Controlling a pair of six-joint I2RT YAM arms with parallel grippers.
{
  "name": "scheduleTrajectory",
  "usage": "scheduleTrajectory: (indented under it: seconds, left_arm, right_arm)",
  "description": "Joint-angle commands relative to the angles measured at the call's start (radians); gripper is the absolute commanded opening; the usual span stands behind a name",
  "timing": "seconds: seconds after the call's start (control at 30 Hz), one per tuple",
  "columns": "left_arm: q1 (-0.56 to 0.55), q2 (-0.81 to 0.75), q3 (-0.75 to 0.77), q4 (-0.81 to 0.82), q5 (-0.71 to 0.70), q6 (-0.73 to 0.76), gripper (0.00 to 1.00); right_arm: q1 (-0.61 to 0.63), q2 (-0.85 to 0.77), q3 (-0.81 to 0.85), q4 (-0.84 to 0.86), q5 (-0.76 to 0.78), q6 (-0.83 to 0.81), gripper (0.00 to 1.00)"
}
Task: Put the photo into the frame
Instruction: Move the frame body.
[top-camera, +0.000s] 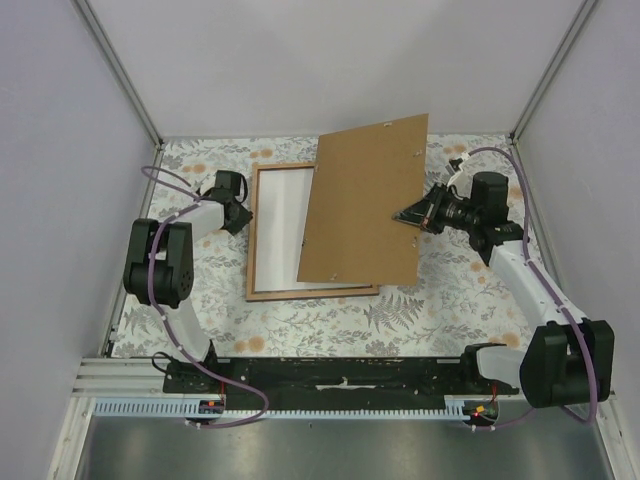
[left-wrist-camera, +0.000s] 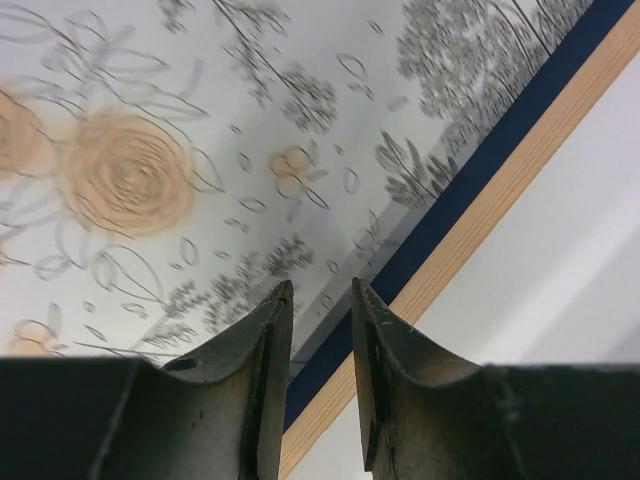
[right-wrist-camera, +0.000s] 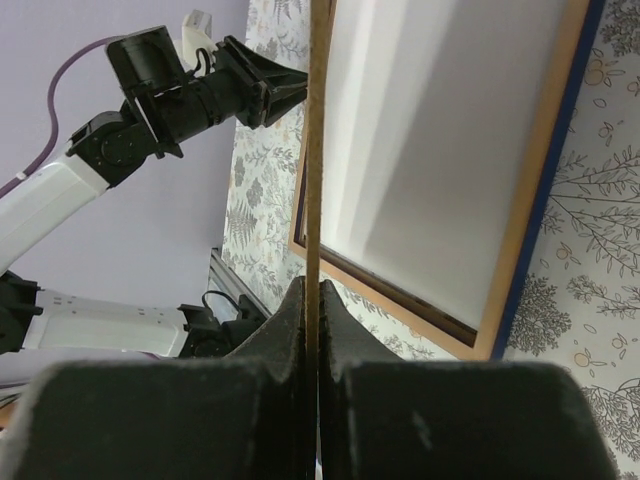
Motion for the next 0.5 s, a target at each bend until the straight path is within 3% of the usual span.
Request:
scheduleTrajectory:
  seconds: [0.0, 0.27, 0.47]
  left_arm:
    - [-0.07, 0.033, -0.02, -0.026, 0.016, -0.06, 0.37]
    - [-0.128, 0.021, -0.023, -0.024, 0.028, -0.066, 0.37]
    - [-0.125, -0.076, -0.037, -0.086, -0.045, -0.04, 0.41]
  right_arm:
    - [-0.003, 0.025, -0.011, 0.162, -0.056, 0.002, 0.0]
    - [0.014, 0.164, -0.008, 0.25, -0.097, 0.019, 0.0]
    - [0.052, 0.301, 0.06, 0.262, -0.13, 0.016, 0.0]
